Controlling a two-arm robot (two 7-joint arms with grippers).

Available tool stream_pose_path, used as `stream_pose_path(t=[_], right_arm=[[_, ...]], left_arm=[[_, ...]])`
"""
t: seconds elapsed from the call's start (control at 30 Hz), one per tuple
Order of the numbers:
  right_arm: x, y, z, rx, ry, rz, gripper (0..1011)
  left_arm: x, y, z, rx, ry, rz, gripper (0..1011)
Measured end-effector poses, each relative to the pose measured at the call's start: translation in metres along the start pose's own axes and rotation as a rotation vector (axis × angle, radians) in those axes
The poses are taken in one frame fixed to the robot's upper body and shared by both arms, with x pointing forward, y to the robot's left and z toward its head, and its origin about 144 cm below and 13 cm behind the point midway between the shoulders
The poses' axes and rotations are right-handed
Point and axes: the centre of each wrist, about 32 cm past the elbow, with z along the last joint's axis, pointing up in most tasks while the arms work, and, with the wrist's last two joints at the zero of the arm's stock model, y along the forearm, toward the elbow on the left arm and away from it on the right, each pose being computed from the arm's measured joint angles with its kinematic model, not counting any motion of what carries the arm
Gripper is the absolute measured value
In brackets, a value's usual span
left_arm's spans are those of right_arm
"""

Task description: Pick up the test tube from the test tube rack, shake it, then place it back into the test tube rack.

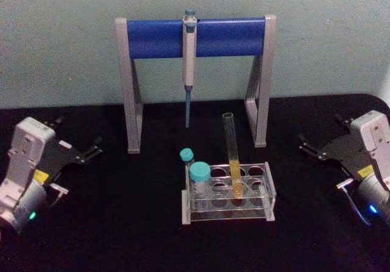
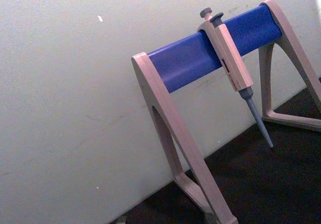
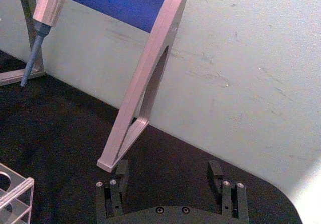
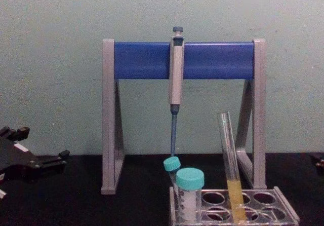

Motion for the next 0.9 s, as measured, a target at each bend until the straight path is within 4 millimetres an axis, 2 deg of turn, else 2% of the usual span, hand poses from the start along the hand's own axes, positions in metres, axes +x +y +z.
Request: stream_pose_path(t=[0.9], right_arm=[[0.0000, 0.0000, 0.0000, 0.000, 0.000, 0.000, 1000]], left_arm=[[0.0000, 0.0000, 0.0000, 0.000, 0.000, 0.000, 1002]])
